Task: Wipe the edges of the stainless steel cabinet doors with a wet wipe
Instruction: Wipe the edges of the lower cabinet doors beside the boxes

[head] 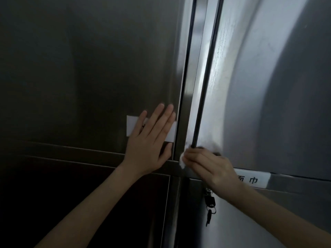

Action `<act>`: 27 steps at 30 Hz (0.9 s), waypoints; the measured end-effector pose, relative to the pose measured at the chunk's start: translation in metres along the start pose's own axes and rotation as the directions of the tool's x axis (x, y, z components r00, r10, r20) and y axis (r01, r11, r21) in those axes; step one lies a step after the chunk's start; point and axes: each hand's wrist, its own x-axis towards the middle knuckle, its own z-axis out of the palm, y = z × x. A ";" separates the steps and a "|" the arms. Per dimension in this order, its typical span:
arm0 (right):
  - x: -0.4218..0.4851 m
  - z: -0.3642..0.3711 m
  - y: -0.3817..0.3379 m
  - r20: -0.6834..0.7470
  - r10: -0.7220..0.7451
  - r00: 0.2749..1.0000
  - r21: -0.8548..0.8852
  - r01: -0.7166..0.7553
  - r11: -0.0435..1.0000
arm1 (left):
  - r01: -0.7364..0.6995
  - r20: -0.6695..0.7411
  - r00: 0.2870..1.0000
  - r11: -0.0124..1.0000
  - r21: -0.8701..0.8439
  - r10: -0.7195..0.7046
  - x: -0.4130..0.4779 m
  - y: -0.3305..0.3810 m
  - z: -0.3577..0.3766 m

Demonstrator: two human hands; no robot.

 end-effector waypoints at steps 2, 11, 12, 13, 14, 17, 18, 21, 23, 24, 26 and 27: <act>0.002 -0.005 0.003 0.040 -0.058 0.997 0.010 0.058 0.998 | -0.001 0.000 1.000 1.000 -0.002 0.001 -0.001 0.001 0.000; 0.026 -0.019 0.015 -0.038 -0.025 0.999 -0.081 0.022 0.996 | 0.005 -0.006 1.000 0.999 -0.034 -0.005 0.000 0.001 -0.005; 0.017 -0.016 0.009 0.003 -0.058 0.998 -0.068 0.058 0.996 | 0.009 -0.005 1.000 0.999 -0.037 -0.009 0.000 0.001 -0.005; 0.009 -0.014 0.004 0.049 -0.088 0.995 -0.054 0.091 0.994 | 0.011 -0.002 1.000 0.999 -0.038 -0.011 0.000 0.001 -0.005; 0.004 -0.013 0.002 0.089 -0.117 0.989 -0.046 0.122 0.991 | 0.014 0.000 1.000 0.999 -0.038 -0.014 0.000 0.002 -0.005; 0.012 -0.020 0.014 0.157 -0.232 0.960 -0.074 0.245 0.967 | 0.041 0.001 0.999 0.999 -0.036 -0.041 -0.001 0.005 -0.006; 0.019 -0.025 0.020 0.165 -0.261 0.951 -0.104 0.280 0.954 | 0.047 0.002 0.999 0.998 -0.042 -0.047 -0.001 0.006 -0.006; 0.042 -0.041 0.042 0.102 -0.227 0.969 -0.166 0.242 0.956 | 0.053 0.002 0.999 0.997 -0.047 -0.053 -0.001 0.007 -0.006; 0.049 -0.045 0.044 0.061 -0.169 0.984 -0.188 0.178 0.966 | 0.053 0.001 0.999 0.997 -0.053 -0.053 -0.001 0.007 -0.007; 0.048 -0.043 0.042 0.065 -0.165 0.984 -0.196 0.175 0.965 | 0.055 -0.001 0.998 0.997 -0.060 -0.055 -0.001 0.007 -0.007; 0.036 -0.037 0.035 0.139 -0.193 0.971 -0.184 0.217 0.959 | 0.058 0.004 0.998 0.996 -0.068 -0.057 -0.001 0.006 -0.007; 0.029 -0.035 0.032 0.185 -0.216 0.959 -0.167 0.247 0.954 | 0.055 0.006 0.998 0.996 -0.068 -0.055 -0.001 0.005 -0.007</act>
